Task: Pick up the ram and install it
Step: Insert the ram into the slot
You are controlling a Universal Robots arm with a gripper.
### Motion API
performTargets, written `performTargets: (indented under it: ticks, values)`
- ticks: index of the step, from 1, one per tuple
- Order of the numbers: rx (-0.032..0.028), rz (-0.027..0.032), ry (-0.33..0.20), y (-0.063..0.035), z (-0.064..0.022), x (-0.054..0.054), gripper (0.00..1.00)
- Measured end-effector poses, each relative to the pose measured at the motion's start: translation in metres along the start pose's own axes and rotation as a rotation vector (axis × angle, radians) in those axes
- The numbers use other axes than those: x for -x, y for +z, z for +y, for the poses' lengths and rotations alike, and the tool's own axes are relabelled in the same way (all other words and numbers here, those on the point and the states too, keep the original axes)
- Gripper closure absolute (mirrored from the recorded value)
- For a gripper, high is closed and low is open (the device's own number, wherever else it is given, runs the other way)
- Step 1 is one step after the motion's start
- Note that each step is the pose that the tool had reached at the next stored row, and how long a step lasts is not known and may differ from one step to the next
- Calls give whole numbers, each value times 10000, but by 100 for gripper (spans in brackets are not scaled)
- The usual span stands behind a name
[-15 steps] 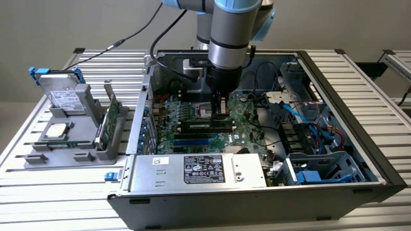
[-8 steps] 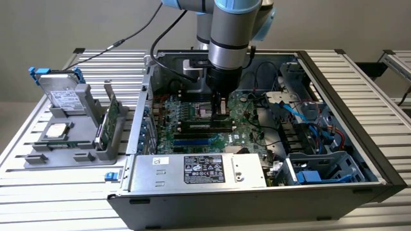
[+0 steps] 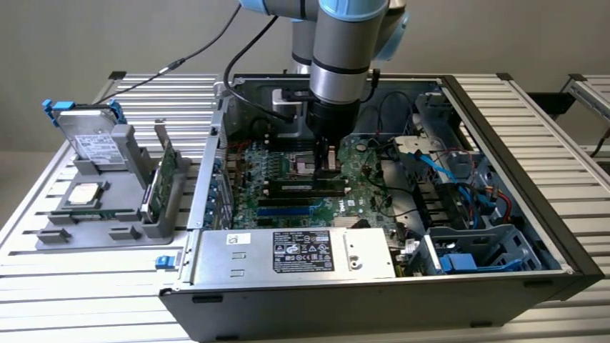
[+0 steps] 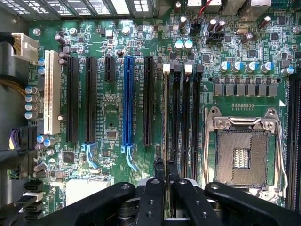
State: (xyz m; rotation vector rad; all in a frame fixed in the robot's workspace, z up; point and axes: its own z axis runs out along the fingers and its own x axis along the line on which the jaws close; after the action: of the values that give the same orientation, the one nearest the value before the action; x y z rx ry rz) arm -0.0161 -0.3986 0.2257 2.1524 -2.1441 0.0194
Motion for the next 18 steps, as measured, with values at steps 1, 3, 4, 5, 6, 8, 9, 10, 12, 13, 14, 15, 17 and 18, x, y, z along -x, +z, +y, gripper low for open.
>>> performTargets:
  ticks: [1, 3, 4, 5, 6, 8, 9, 10, 12, 13, 14, 15, 17, 18]
  values:
    - [-2, 0, 0, 0, -8, 0, 87]
    - [-4, -2, 2, 0, -15, 0, 87]
    - [-2, -2, 3, 0, -16, 0, 87]
    - [-3, -2, 2, 1, -19, 0, 87]
    - [-2, -1, 3, 1, -20, 0, 87]
    - [-3, -2, 2, 1, -20, 1, 87]
    - [-2, -2, 3, 1, -20, 1, 87]
    - [-3, -1, 3, 1, -20, 1, 87]
    - [-2, 2, 2, 1, -20, 1, 87]
    - [-3, 3, 2, 1, -20, 2, 87]
    - [-3, 4, 3, 1, -20, 2, 87]
    - [-3, 9, 3, 0, -20, 3, 87]
    - [-2, 17, 3, 0, -20, 3, 87]
    - [-2, 21, 4, 0, -20, 4, 87]
